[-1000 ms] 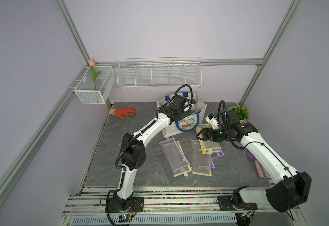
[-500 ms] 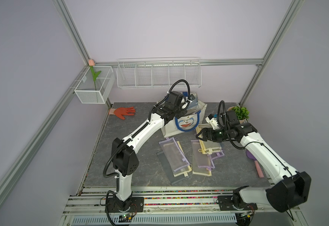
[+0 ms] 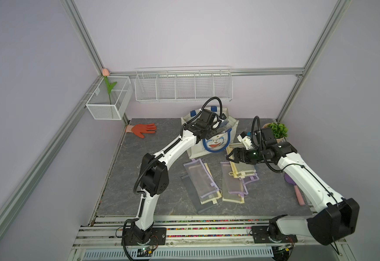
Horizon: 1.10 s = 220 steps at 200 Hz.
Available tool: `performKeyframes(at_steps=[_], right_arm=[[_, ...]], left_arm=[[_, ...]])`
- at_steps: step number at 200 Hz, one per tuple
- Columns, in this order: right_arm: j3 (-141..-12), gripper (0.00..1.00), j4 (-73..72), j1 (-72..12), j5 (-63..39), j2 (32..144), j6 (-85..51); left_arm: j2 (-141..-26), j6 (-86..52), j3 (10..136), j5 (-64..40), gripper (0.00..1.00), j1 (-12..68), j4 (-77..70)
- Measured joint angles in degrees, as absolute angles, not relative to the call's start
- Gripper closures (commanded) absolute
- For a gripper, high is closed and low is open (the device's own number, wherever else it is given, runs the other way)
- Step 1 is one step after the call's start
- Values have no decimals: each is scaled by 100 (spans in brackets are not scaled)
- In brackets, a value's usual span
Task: Put the pencil pouch into the canvas bag
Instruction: Pick up the pencil pouch.
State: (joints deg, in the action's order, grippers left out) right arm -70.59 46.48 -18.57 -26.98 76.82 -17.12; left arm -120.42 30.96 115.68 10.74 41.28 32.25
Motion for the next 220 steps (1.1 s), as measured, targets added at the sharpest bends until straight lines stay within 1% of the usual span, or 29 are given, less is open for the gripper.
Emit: performKeyframes(at_steps=[36, 54, 68, 82, 98, 125, 150, 170, 187, 199, 220], right_arm=[[-7059, 5, 4644, -1857, -2700, 7682, -1715], [-7057, 5, 4628, -1857, -2700, 7684, -1717], [-7050, 5, 4584, -1857, -2703, 7697, -1719], [-7039, 4, 4528, -1887, -2700, 7732, -1732], [-6956, 3, 4418, -1984, -2707, 7789, -1739], [-6663, 2, 4158, -2241, -2845, 8075, -1745], [-6543, 0, 3896, -2543, -2963, 8652, -1745], [-6541, 3, 3603, -2803, -3046, 9122, -1728], [-6541, 7, 3363, -2967, -3140, 9515, -1697], [-6541, 11, 3208, -3028, -3166, 9756, -1682], [-6554, 15, 2963, -3098, -3236, 10082, -1667]], left_arm=[[-11797, 2622, 11636, 1050, 50, 4123, 3317], [-11452, 2331, 11631, 985, 46, 4125, 3339], [-11000, 2010, 11526, 967, 42, 4125, 3288], [-10379, 1597, 11118, 950, 28, 4125, 3111], [-9428, 996, 10250, 919, 21, 4136, 2816], [-7909, -423, 8346, 827, 20, 4180, 2408], [-7107, -1942, 6364, 423, 20, 4213, 1918], [-6945, -3194, 4856, 139, 21, 4265, 1426], [-6936, -4049, 3927, 8, 21, 4287, 1118], [-6943, -4499, 3592, -10, 21, 4285, 961], [-7085, -5081, 3433, -102, 23, 4248, 427]])
